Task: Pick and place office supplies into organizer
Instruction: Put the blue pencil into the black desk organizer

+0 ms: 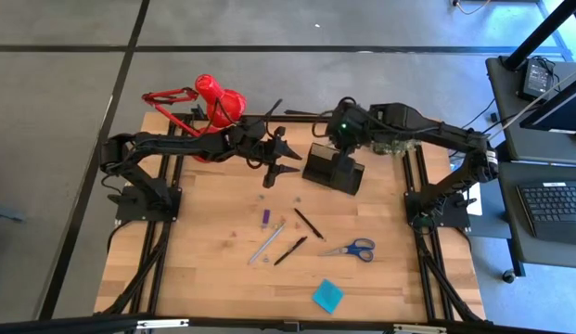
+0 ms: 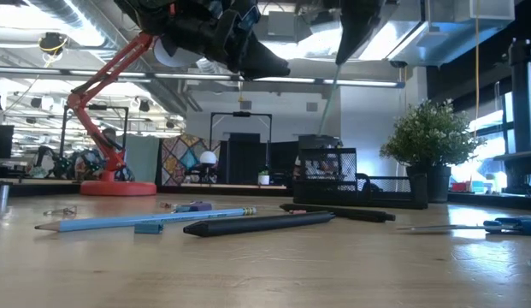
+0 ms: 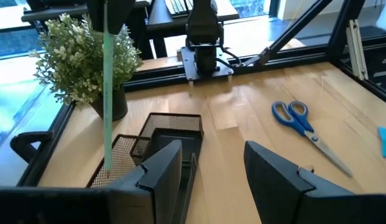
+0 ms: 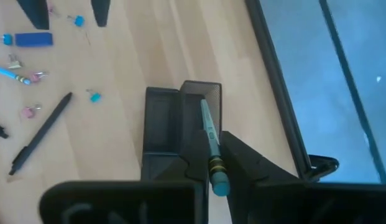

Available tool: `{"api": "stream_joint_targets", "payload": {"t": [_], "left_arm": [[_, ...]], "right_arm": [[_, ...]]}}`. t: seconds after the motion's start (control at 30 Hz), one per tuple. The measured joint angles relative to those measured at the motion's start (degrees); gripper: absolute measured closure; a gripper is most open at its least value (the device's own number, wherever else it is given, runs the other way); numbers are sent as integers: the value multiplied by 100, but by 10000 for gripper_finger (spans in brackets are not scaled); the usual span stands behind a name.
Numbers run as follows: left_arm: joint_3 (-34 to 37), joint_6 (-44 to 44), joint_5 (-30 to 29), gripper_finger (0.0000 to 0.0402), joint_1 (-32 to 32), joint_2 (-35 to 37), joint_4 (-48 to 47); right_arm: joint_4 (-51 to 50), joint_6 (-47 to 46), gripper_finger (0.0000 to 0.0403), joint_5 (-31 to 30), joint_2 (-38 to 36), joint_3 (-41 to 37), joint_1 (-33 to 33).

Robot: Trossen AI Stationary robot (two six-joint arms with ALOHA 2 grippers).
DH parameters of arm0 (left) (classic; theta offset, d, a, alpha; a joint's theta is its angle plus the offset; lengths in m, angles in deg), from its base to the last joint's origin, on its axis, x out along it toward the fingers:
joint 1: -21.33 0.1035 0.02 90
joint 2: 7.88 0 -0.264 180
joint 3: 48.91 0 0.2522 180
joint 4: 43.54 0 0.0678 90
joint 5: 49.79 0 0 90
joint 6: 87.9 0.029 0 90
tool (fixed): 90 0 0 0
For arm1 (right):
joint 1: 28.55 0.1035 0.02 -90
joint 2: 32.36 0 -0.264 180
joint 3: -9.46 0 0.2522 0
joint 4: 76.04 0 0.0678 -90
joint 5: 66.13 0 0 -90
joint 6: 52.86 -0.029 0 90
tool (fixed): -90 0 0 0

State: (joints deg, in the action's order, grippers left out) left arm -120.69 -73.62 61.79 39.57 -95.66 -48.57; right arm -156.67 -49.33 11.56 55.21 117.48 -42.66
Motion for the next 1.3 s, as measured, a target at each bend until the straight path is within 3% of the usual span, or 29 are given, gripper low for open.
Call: {"api": "stream_joint_targets", "payload": {"t": [0.43,1.0,1.3], "left_arm": [[0,-2,2,233,-2,0,-276],[0,-7,9,233,-2,-2,-276],[0,-14,9,233,-2,-4,-278]], "right_arm": [[276,177,373,419,-17,-100,-383],[1286,582,373,550,-60,-1397,-696],[2284,574,373,749,-906,-2422,-833]]}}
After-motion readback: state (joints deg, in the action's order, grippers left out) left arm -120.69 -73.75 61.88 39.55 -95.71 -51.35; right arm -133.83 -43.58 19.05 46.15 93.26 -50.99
